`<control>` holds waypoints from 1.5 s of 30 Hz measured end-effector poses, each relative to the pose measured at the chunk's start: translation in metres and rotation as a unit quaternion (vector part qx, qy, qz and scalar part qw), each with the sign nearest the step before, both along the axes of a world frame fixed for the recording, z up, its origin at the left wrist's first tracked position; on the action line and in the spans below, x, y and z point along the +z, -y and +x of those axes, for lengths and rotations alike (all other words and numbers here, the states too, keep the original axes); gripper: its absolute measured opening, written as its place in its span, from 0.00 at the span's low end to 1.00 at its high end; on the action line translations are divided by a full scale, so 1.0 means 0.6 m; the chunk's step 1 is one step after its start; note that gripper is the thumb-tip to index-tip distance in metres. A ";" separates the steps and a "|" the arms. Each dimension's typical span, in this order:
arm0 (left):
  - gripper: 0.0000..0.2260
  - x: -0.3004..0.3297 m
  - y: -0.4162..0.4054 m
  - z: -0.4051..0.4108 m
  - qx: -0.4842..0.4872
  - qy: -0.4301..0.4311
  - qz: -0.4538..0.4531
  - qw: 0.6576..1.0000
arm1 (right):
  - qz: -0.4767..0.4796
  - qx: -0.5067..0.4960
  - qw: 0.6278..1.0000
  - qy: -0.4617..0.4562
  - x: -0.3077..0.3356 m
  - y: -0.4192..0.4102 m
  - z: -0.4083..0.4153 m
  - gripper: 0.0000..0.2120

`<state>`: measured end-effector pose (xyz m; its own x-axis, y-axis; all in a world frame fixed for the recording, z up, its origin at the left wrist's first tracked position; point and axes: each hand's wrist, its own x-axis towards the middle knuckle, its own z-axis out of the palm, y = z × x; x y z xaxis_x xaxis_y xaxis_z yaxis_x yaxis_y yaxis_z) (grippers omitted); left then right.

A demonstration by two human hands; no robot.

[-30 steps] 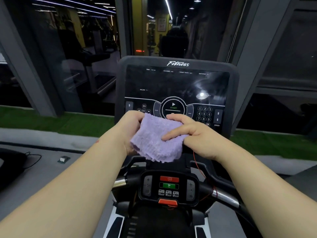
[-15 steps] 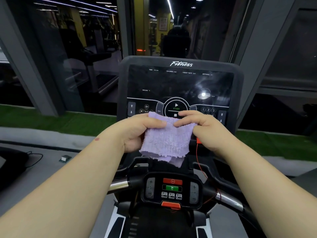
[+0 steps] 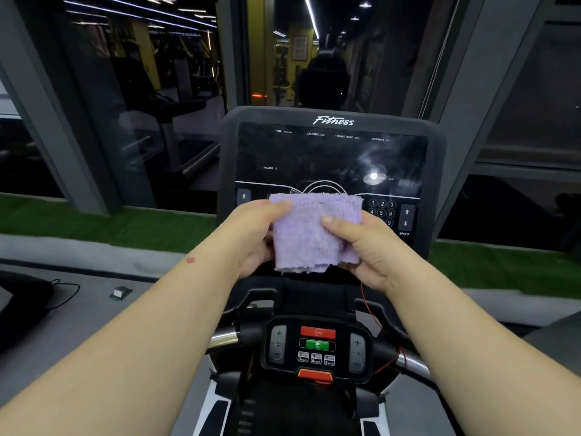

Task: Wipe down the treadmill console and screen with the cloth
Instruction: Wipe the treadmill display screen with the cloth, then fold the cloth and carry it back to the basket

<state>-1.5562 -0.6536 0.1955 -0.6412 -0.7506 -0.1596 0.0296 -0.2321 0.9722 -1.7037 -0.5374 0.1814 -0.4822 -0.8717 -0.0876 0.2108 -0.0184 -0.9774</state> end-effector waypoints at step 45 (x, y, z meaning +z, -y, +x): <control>0.14 -0.053 -0.749 0.832 0.906 0.264 -0.060 0.326 | -0.246 0.683 0.684 -0.071 -0.045 -0.329 1.026 0.09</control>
<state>-1.0570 -0.2044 0.1636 0.9643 0.1585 0.2122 -0.1672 -0.2573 0.9518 -1.0881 -0.3399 0.1542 0.8389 -0.4235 0.3419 0.2635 -0.2338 -0.9359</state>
